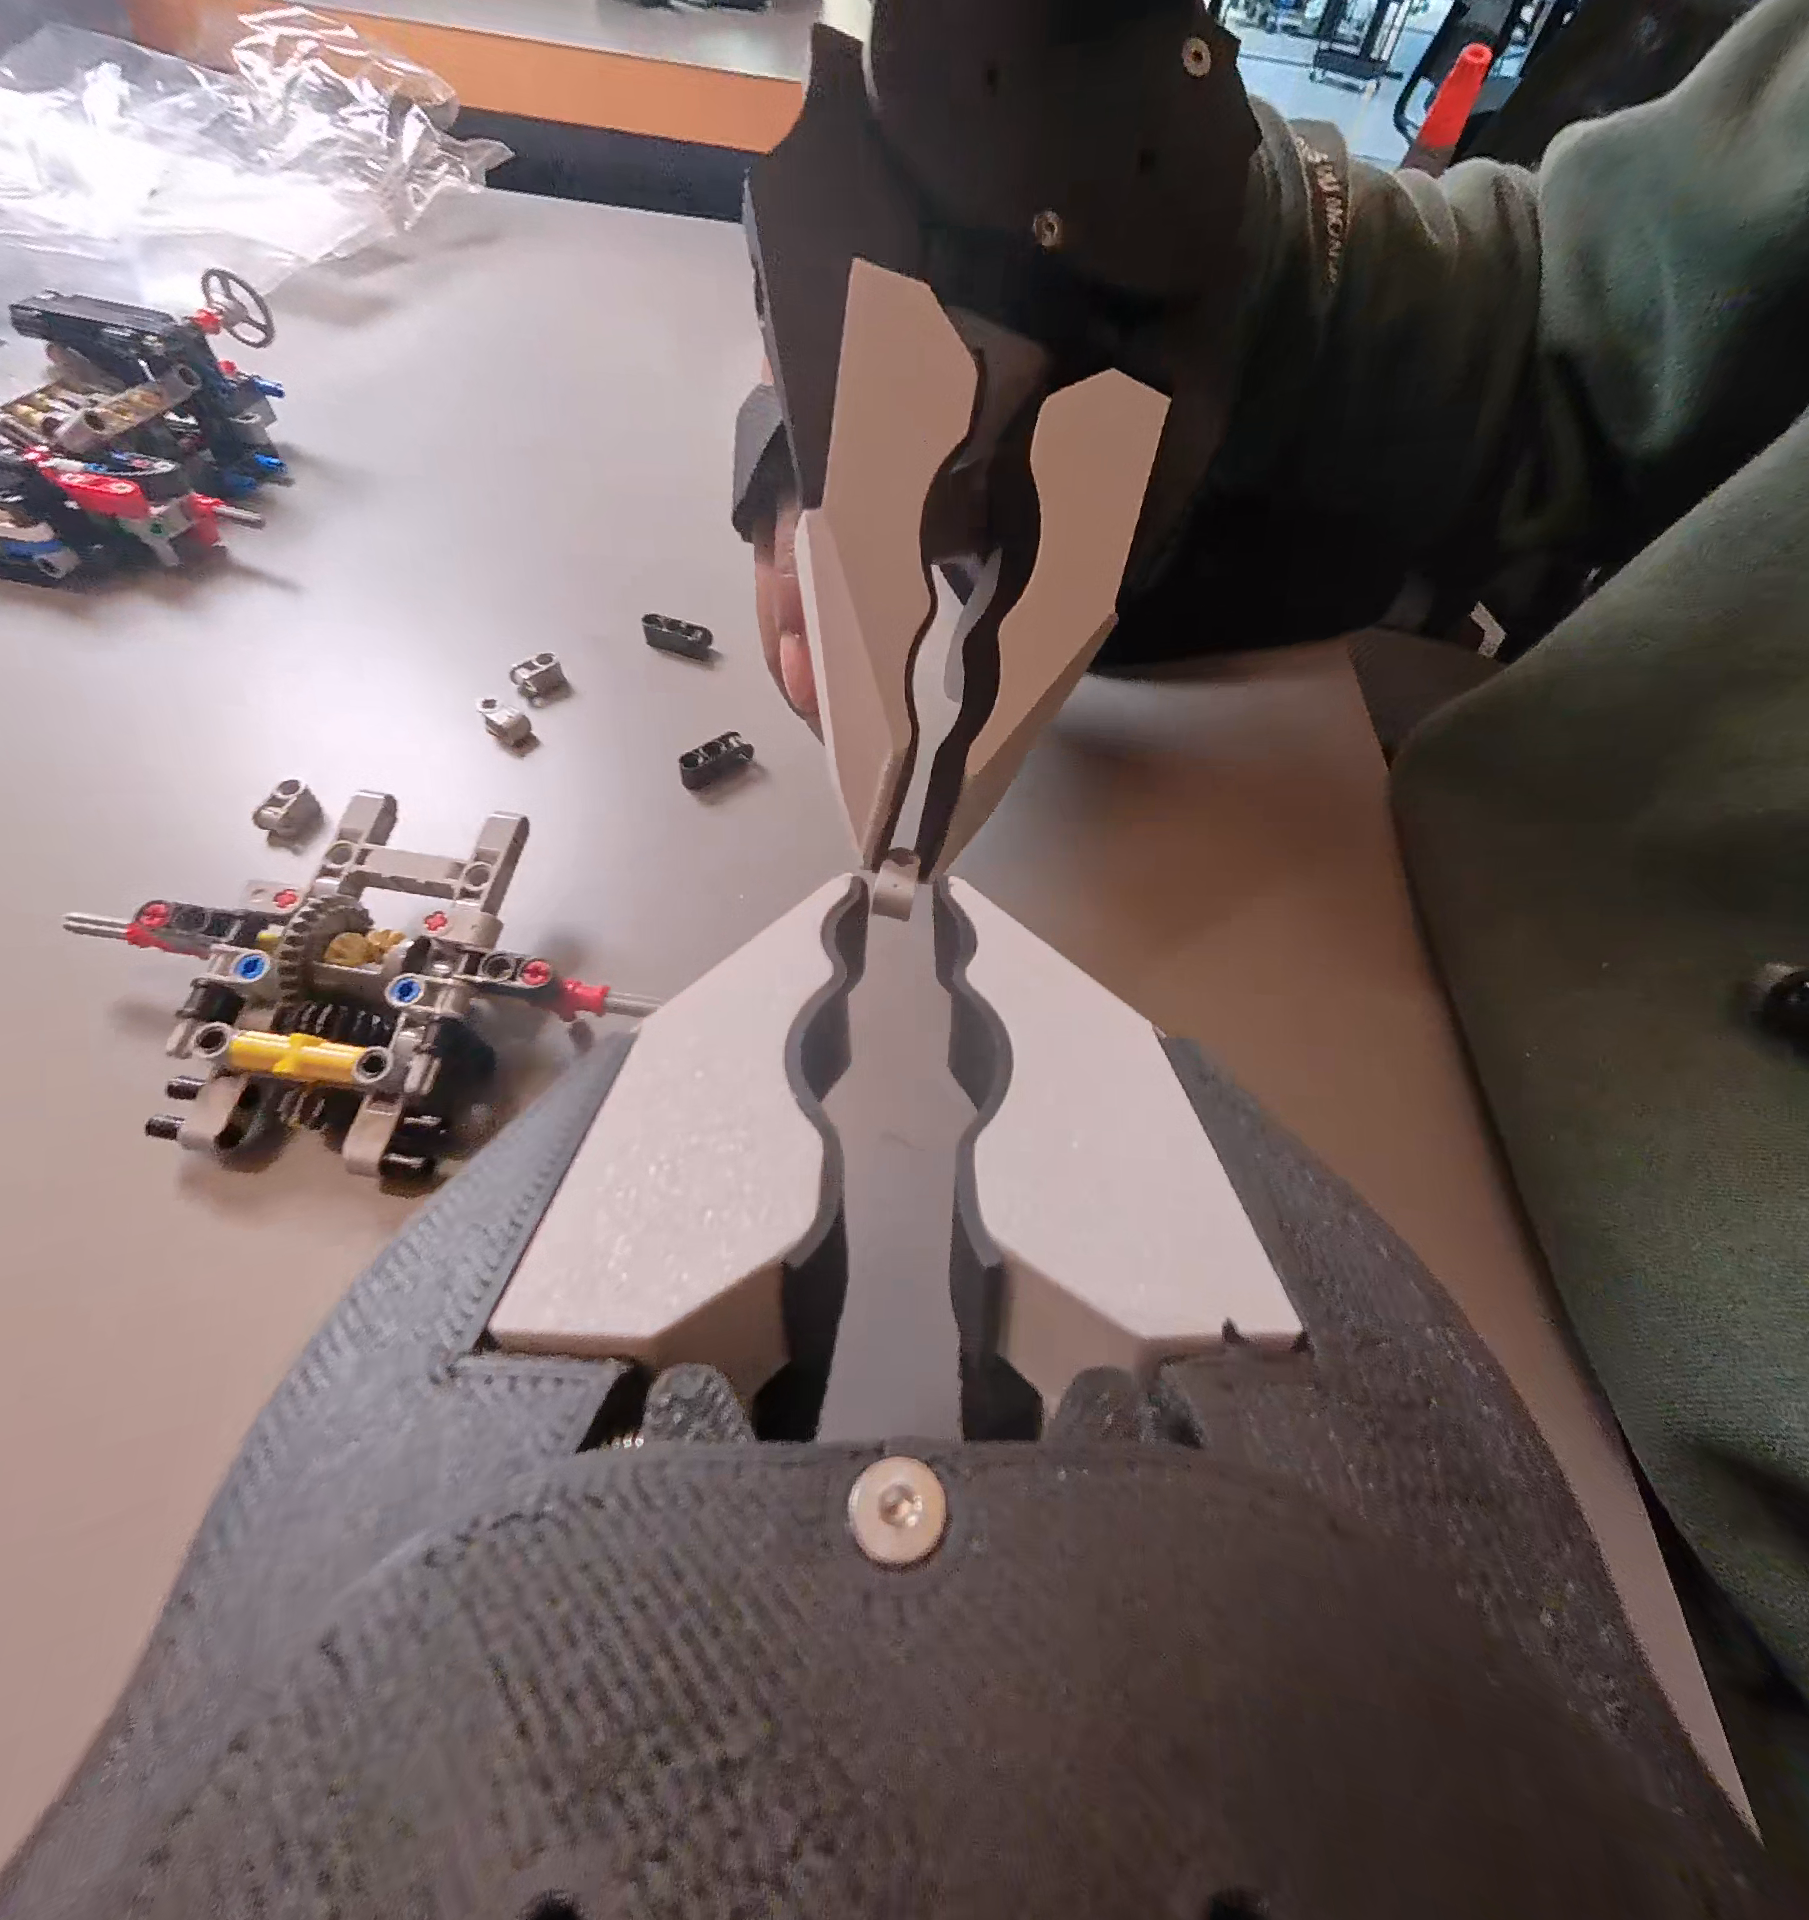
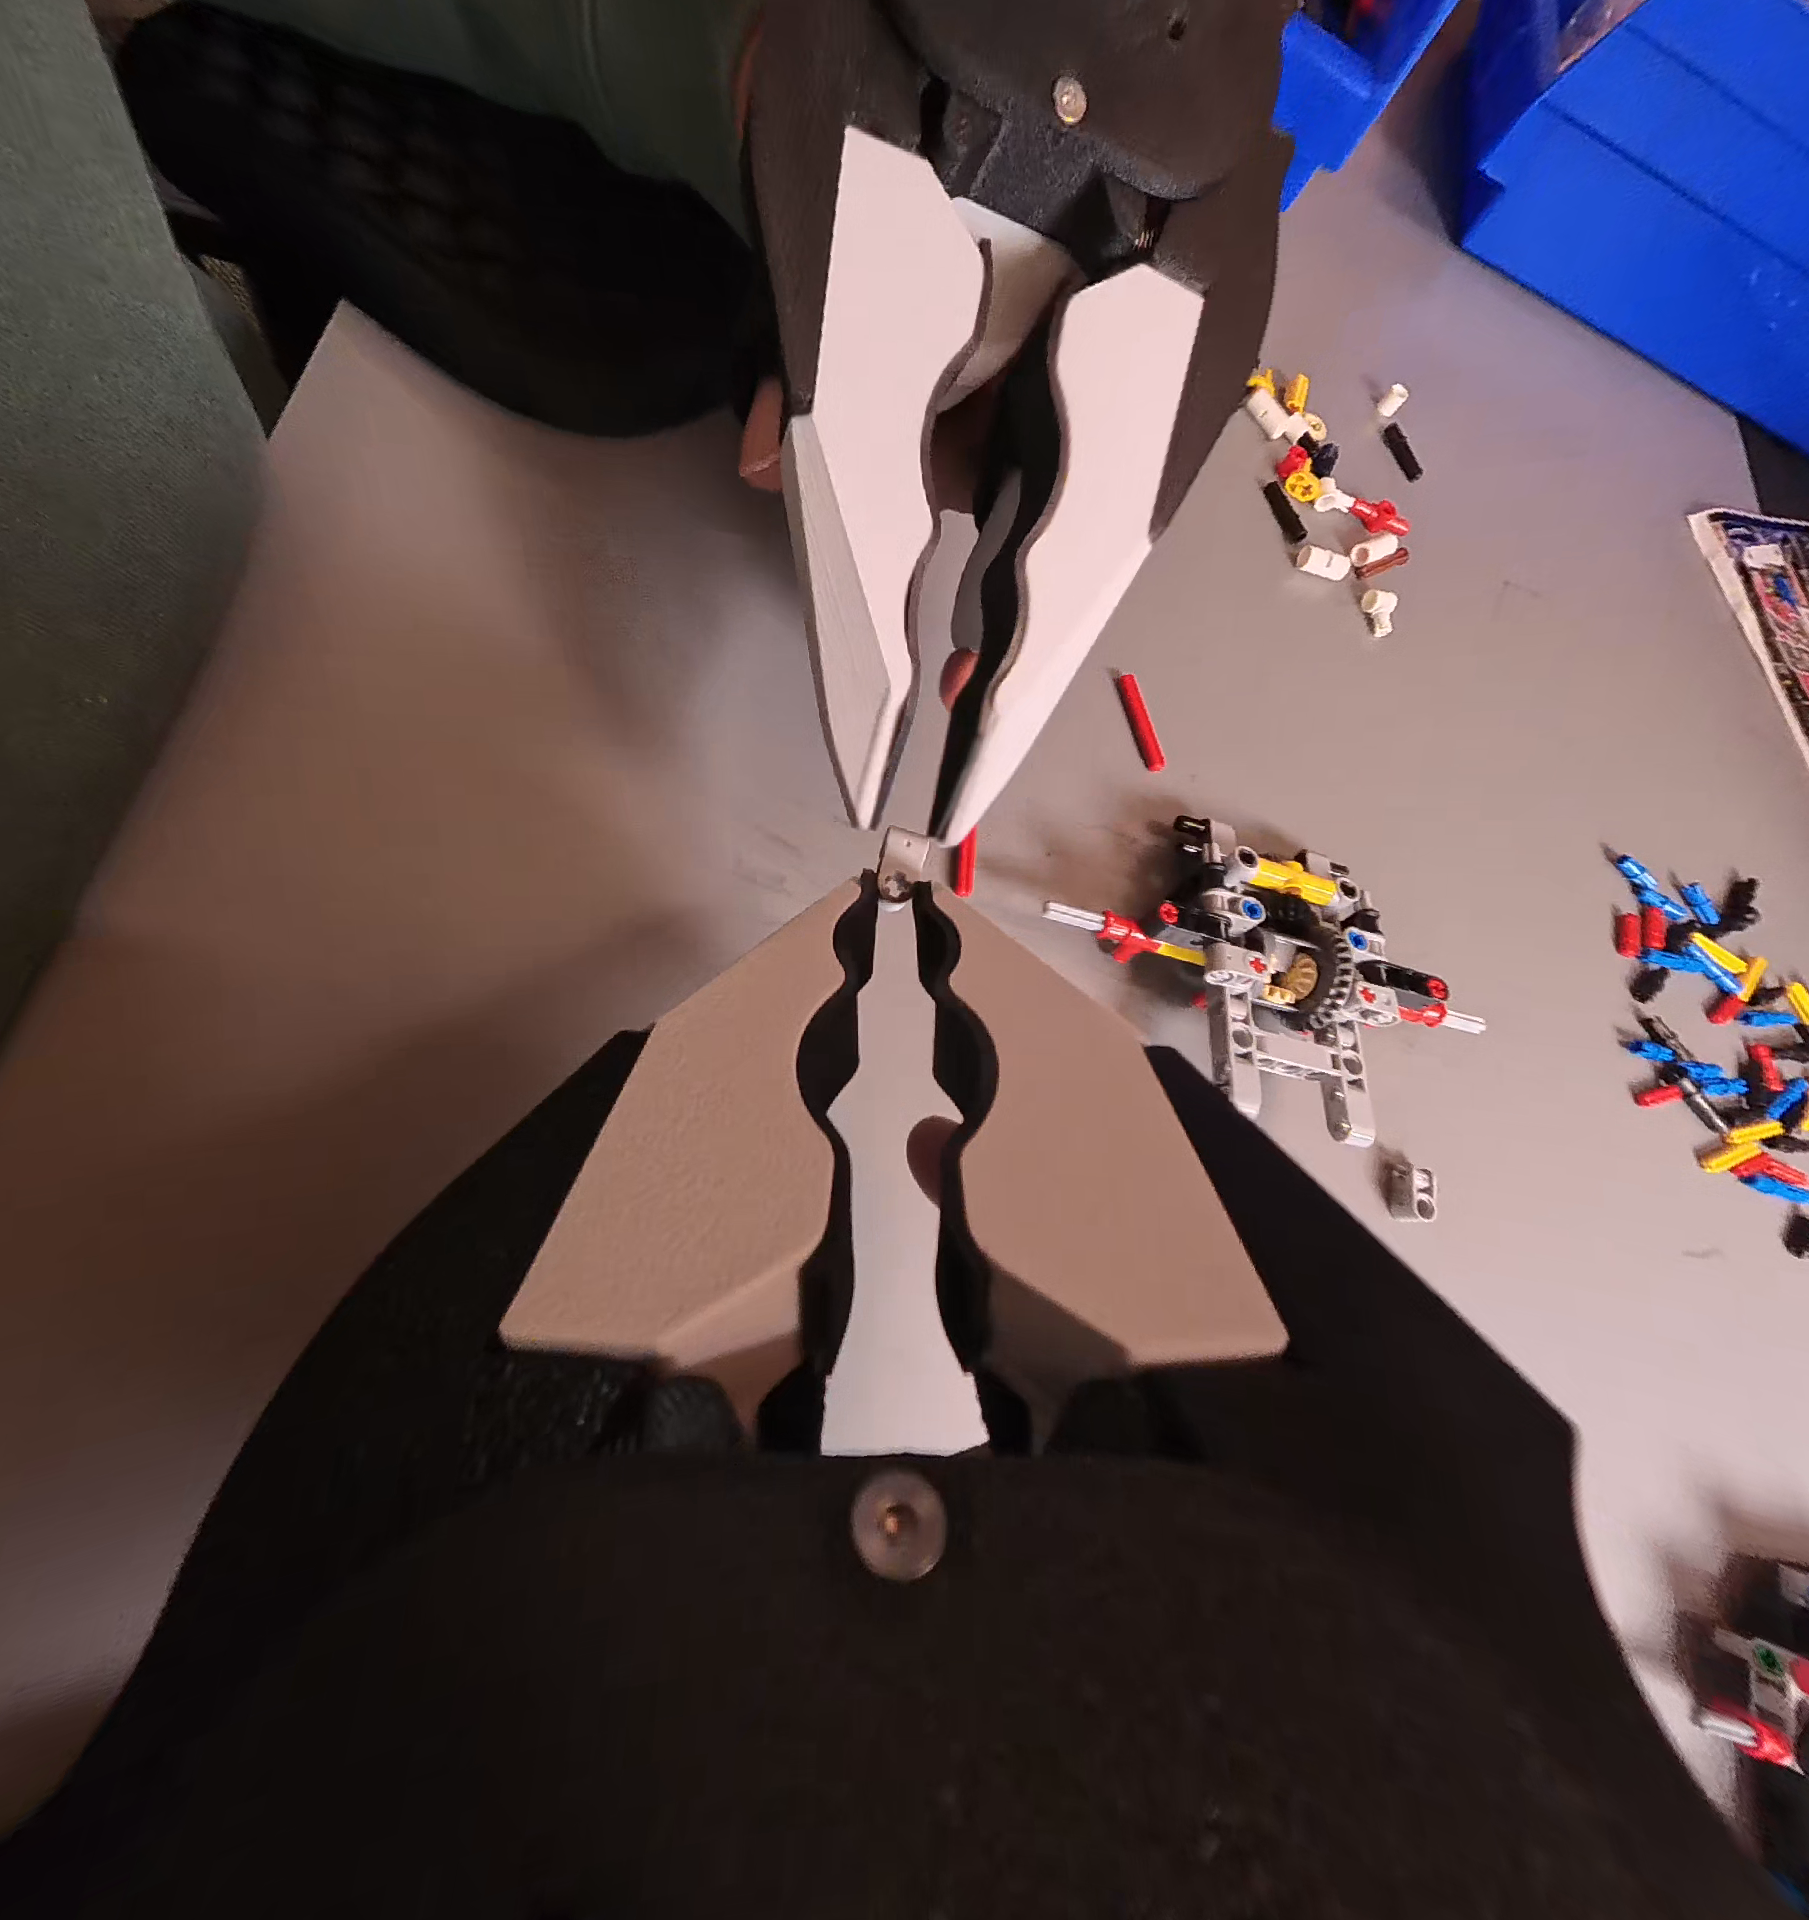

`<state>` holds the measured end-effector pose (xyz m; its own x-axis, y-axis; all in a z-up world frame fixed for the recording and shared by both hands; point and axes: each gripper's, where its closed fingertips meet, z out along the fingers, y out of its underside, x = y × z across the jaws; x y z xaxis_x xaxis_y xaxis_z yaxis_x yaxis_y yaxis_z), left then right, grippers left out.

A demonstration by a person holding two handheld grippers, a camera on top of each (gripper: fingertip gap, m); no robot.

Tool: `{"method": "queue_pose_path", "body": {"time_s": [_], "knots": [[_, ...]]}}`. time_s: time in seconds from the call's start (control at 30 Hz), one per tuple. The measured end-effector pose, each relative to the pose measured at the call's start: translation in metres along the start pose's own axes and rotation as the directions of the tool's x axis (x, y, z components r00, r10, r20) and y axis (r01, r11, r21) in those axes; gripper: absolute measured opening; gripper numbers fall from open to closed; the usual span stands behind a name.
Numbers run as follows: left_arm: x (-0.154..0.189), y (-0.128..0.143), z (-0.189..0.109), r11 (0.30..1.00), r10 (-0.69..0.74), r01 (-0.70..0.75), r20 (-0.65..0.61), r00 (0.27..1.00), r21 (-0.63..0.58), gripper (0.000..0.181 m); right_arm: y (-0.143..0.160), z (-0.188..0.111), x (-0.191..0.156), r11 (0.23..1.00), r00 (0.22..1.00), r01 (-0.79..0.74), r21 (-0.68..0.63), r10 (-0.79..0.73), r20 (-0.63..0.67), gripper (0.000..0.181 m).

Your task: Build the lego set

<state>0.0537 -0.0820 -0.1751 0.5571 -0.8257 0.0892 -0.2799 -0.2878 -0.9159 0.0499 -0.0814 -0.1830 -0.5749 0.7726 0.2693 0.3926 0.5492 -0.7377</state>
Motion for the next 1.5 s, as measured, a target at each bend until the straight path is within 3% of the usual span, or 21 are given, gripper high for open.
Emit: {"method": "queue_pose_path", "body": {"time_s": [0.23, 0.57, 0.77, 0.87, 1.1, 1.23, 1.5], "knots": [[0.005, -0.001, 0.001, 1.000, -0.009, 0.009, -0.025, 1.000, 0.007, 0.004, -0.003, -0.004, -0.004, 0.998, 0.999, -0.040, 0.051, 0.038, 0.032, 0.005], [0.005, -0.033, -0.011, 0.973, -0.095, 0.106, -0.066, 0.993, 0.205, 0.004, -0.032, -0.029, 0.009, 0.927, 0.980, -0.198, 0.318, 0.183, 0.074, 0.005], [-0.013, -0.049, -0.022, 0.897, -0.267, 0.281, -0.089, 0.960, 0.340, 0.000, -0.042, -0.043, 0.037, 0.877, 0.968, -0.187, 0.442, 0.240, -0.068, 0.006], [-0.021, -0.051, -0.024, 0.866, -0.324, 0.336, -0.096, 0.941, 0.369, 0.000, -0.043, -0.044, 0.040, 0.883, 0.967, -0.158, 0.442, 0.230, -0.114, 0.006], [-0.025, -0.044, -0.019, 0.868, -0.355, 0.362, -0.085, 0.931, 0.339, 0.000, -0.037, -0.042, 0.040, 0.887, 0.966, -0.171, 0.429, 0.237, -0.105, 0.005], [-0.020, -0.040, -0.013, 0.858, -0.394, 0.414, -0.129, 0.910, 0.304, 0.013, -0.034, -0.038, 0.044, 0.918, 0.962, -0.101, 0.384, 0.188, -0.197, 0.005], [-0.027, -0.054, -0.022, 0.669, -0.547, 0.645, -0.343, 0.764, 0.370, 0.016, -0.044, -0.033, 0.046, 0.939, 0.909, 0.131, 0.319, 0.015, -0.417, 0.006]]}}
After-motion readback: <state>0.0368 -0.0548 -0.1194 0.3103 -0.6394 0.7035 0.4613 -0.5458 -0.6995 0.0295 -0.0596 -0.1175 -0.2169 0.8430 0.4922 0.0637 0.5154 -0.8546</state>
